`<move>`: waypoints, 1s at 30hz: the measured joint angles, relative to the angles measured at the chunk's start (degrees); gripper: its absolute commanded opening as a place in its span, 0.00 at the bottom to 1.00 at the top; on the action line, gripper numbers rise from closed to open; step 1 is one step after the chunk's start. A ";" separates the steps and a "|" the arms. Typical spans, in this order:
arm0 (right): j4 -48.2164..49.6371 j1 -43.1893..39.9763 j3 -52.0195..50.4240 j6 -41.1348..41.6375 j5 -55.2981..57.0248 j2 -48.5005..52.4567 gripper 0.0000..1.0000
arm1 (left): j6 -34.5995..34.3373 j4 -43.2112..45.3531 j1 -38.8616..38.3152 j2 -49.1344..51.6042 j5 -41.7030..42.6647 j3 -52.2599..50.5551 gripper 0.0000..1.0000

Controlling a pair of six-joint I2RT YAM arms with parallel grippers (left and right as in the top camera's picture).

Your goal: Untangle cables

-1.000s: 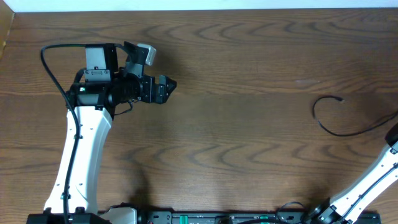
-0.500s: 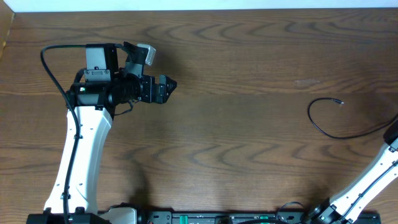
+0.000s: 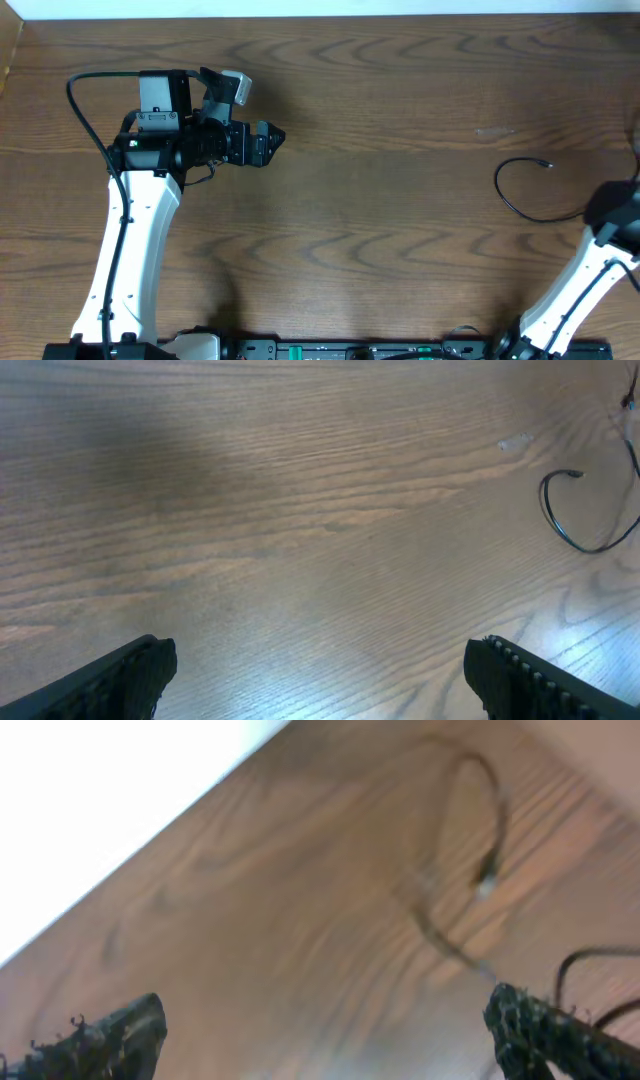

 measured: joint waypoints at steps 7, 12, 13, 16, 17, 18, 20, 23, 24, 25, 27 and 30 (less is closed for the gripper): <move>-14.80 7.61 -3.78 -0.63 -0.02 0.83 0.99 | -0.22 0.02 0.00 0.02 0.00 0.00 0.98; -17.68 10.62 -5.90 -1.55 -0.04 1.03 0.99 | -0.76 -0.46 0.00 0.02 0.00 0.00 0.98; -17.68 10.86 -6.25 -1.60 -0.04 1.03 0.99 | -0.90 -0.87 0.00 0.02 0.00 0.00 0.98; -17.66 11.15 -8.55 -1.53 -0.02 1.03 0.99 | -1.31 -2.19 0.00 0.02 0.02 0.00 0.98; -17.66 11.13 -9.77 -1.51 0.02 1.03 0.99 | -1.31 -2.45 0.00 0.02 0.00 0.00 0.98; -17.51 11.13 -10.75 -1.51 0.04 1.03 0.99 | -1.33 -2.69 0.00 0.02 0.00 0.00 0.98; -16.76 11.13 -13.86 -1.42 0.07 1.03 0.99 | -1.36 -2.78 0.00 0.04 0.02 0.00 0.98; -14.05 11.13 -20.20 -1.38 0.07 1.05 0.99 | -1.51 -2.82 0.00 0.04 0.00 0.00 0.98; -13.14 11.13 -22.03 -1.38 0.09 1.05 0.98 | -1.51 -2.80 0.00 0.07 0.00 0.00 0.98; -11.61 11.13 -24.76 -1.38 0.07 1.05 0.98 | -1.51 -2.84 0.00 0.07 0.02 0.00 0.98; -8.87 11.13 -29.14 -1.38 0.07 1.05 0.97 | -1.51 -2.82 0.00 0.09 0.00 0.00 0.98; -5.20 11.13 -34.75 -1.36 0.20 1.07 0.96 | -1.51 -2.82 0.00 0.09 0.02 0.00 0.98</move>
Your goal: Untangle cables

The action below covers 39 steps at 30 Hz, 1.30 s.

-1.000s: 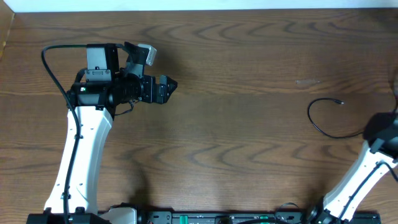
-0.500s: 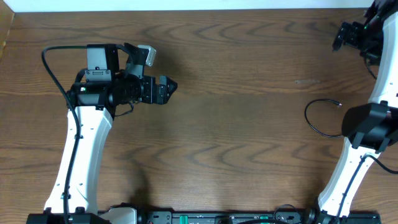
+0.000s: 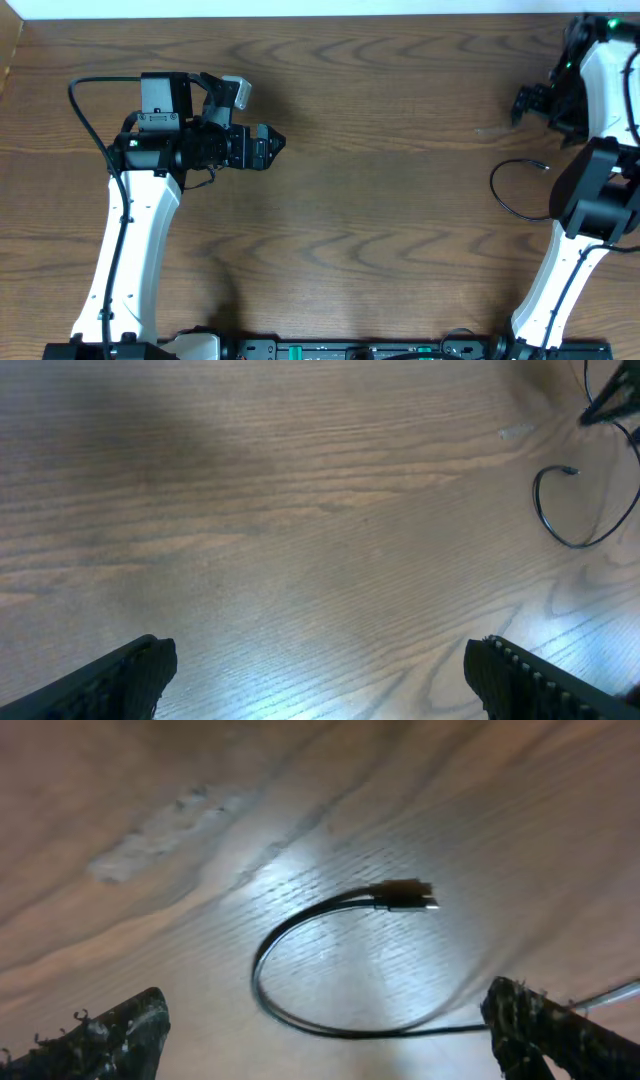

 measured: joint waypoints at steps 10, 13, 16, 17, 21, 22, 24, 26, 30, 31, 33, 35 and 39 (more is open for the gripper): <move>18.40 0.00 -23.58 0.00 2.16 -10.29 0.98 | 0.02 0.00 0.00 0.00 -0.02 0.00 0.98; 22.88 0.00 -30.40 0.15 2.45 -16.83 0.98 | 0.04 0.09 0.00 0.00 -0.02 0.00 0.98; 24.74 0.00 -34.62 0.74 2.64 -21.40 0.98 | 0.04 0.15 0.00 0.00 0.00 0.00 0.98; 24.70 0.00 -35.50 1.22 2.69 -22.36 0.98 | 0.04 0.13 0.00 0.00 -0.02 0.00 0.98; 23.15 0.00 -38.60 5.60 3.96 -23.82 0.98 | 0.04 0.11 0.00 0.00 0.00 0.00 0.98; 23.21 0.00 -39.54 6.67 4.24 -23.85 0.98 | 0.04 0.11 0.00 0.00 -0.02 0.00 0.98; 23.82 -0.02 -41.66 9.05 5.11 -23.85 0.99 | 0.13 0.11 0.00 0.00 -0.02 0.00 0.98; 23.85 0.00 -43.56 11.87 6.73 -23.85 0.99 | 0.26 0.11 0.00 0.00 0.00 0.00 0.98; 24.26 -0.07 -46.99 17.07 10.64 -23.87 0.99 | 0.44 0.07 0.00 0.00 0.00 0.00 0.98; 24.33 -0.11 -47.60 18.03 11.26 -23.89 0.99 | 0.48 0.07 0.00 0.00 0.00 0.00 0.98; 25.07 -0.33 -48.94 19.71 12.33 -24.00 0.99 | 0.50 0.09 0.00 0.00 0.00 0.00 0.98; 25.40 -0.68 -49.81 21.35 13.07 -24.06 0.99 | 0.81 0.11 0.00 0.00 0.00 0.00 0.98; 25.42 -2.43 -50.53 23.93 14.19 -24.17 0.99 | 1.44 0.11 0.00 0.00 0.00 0.00 0.98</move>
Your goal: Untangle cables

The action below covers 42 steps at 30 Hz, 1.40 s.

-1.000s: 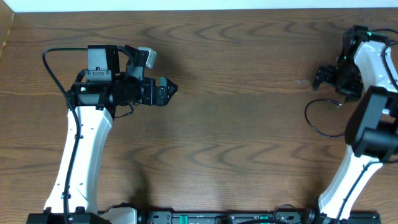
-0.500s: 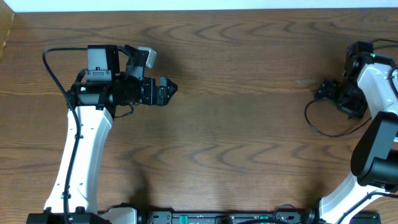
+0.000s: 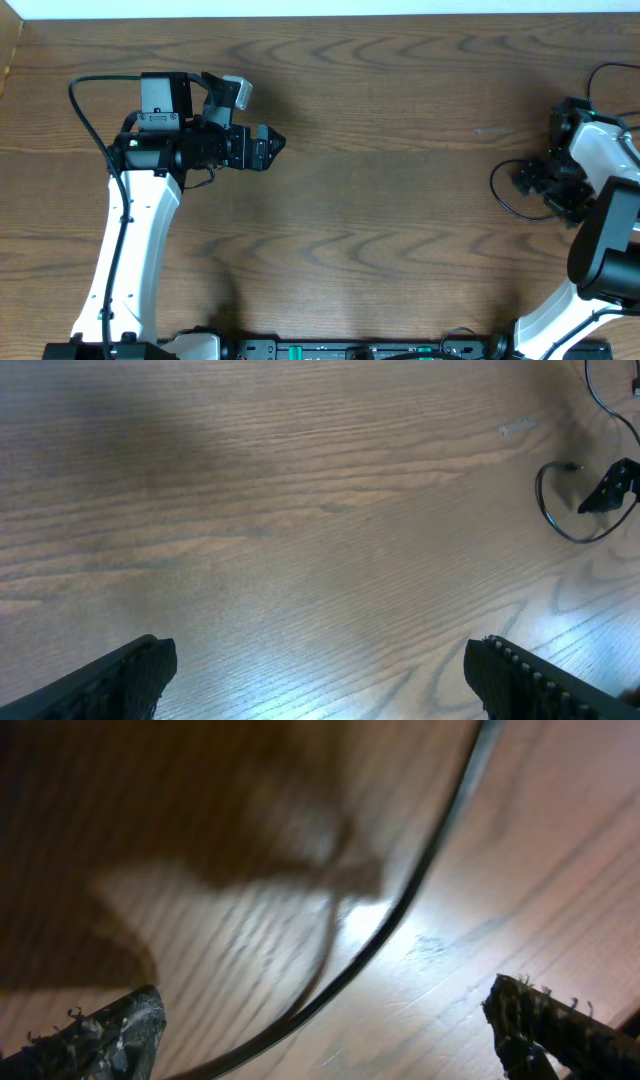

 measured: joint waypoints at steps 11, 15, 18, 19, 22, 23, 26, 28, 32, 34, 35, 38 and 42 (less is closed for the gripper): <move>0.81 -7.21 -0.02 1.07 1.38 -0.02 0.97 | 0.33 0.00 0.00 0.00 -0.02 0.00 0.98; 2.03 -7.96 -0.02 0.98 1.38 -0.02 0.92 | 0.33 0.00 0.00 0.00 -0.02 0.00 0.98; 3.15 -8.20 -0.04 0.90 1.38 -0.02 0.87 | 0.33 0.00 0.00 0.00 0.00 0.00 0.98; 3.45 -8.31 -0.02 0.83 1.38 -0.02 0.86 | 0.33 0.00 0.00 0.00 0.00 0.00 0.98; 4.52 -8.50 -0.02 0.83 1.36 -0.02 0.86 | 0.33 0.00 0.00 0.00 -0.02 0.00 0.97; 4.85 -8.63 -0.02 0.79 1.38 -0.02 0.86 | 0.33 0.00 0.00 0.00 0.00 0.00 0.98; 5.31 -9.22 -0.04 0.42 1.46 -0.02 0.84 | 0.33 0.00 0.00 0.00 0.00 0.00 0.98; 5.49 -9.68 -0.02 -0.09 1.68 -0.02 0.81 | 0.33 0.00 0.00 0.00 0.00 0.00 0.98; 5.51 -10.23 -0.02 -0.26 1.86 -0.02 0.78 | 0.35 0.00 0.00 0.00 0.00 0.00 0.98; 5.64 -10.23 -0.02 -0.42 1.90 -0.02 0.76 | 0.35 0.00 0.00 0.00 0.00 0.00 0.98; 5.79 -10.23 -0.04 -0.44 2.05 -0.02 0.74 | 0.35 0.00 0.00 0.00 0.00 0.00 0.98; 5.88 -10.23 -0.02 -0.52 2.45 -0.02 0.67 | 0.33 0.00 0.00 0.00 -0.02 0.00 0.98; 5.92 -10.23 -0.02 -0.59 2.69 -0.02 0.59 | 0.33 -0.02 0.00 0.00 -0.02 0.00 0.98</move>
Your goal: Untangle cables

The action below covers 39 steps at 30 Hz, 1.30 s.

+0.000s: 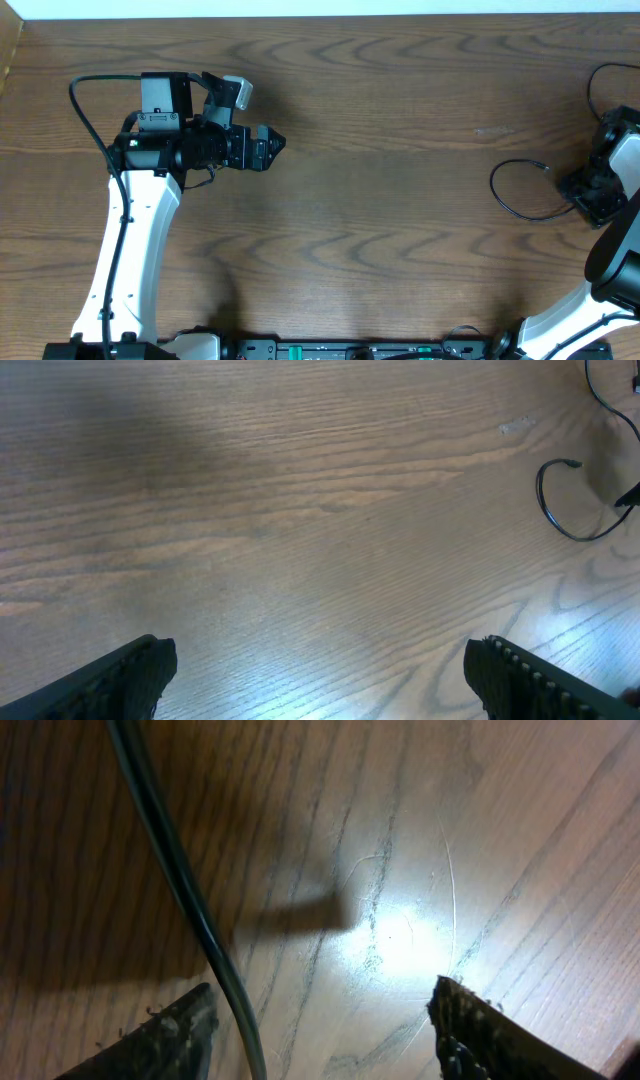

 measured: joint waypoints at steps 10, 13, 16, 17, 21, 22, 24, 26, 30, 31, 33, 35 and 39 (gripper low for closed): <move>0.07 0.00 0.00 -0.35 0.20 0.00 0.28 | 0.02 0.00 0.00 0.00 0.02 0.00 0.98; 0.20 0.00 -0.02 -0.39 0.61 0.00 0.12 | 0.02 -0.02 0.00 0.00 0.00 0.00 0.98; 0.20 0.00 -0.02 -0.26 1.14 0.00 0.01 | 0.02 -0.07 0.00 0.00 0.00 0.00 0.98; 0.22 0.00 -0.02 -0.24 1.22 0.00 0.01 | 0.02 -0.07 0.00 0.00 0.02 0.00 0.98; 0.59 0.00 -0.02 -0.31 1.27 0.00 0.01 | 0.02 -0.07 0.00 0.00 0.02 0.00 0.98; 0.76 0.00 -0.02 -0.33 1.27 0.00 0.01 | 0.02 -0.07 0.00 0.00 0.02 0.00 0.98; 1.95 0.00 -0.02 -0.31 1.16 0.00 0.01 | 0.02 -0.07 0.00 0.00 0.00 0.00 0.98; 2.25 0.00 0.48 -0.57 0.68 0.00 0.01 | 0.02 -0.07 0.00 0.00 0.02 0.00 0.98; 2.64 0.00 6.16 -2.51 -1.27 0.00 0.01 | 0.02 -0.07 0.00 0.00 0.00 0.00 0.98; 3.26 0.00 8.92 -3.04 -1.53 0.00 0.01 | 0.02 -0.09 0.00 0.00 0.00 0.00 0.98; 3.93 0.00 12.96 -4.63 -1.79 -0.07 0.01 | 0.02 -0.13 0.00 0.00 0.00 0.00 0.98; 5.25 -0.04 17.33 -6.71 -1.99 -0.07 0.01 | 0.02 -0.13 0.00 0.00 0.02 0.00 0.98; 8.22 -1.09 24.68 -11.23 -2.19 -0.15 0.01 | 0.02 -0.13 0.00 0.00 0.02 0.00 0.98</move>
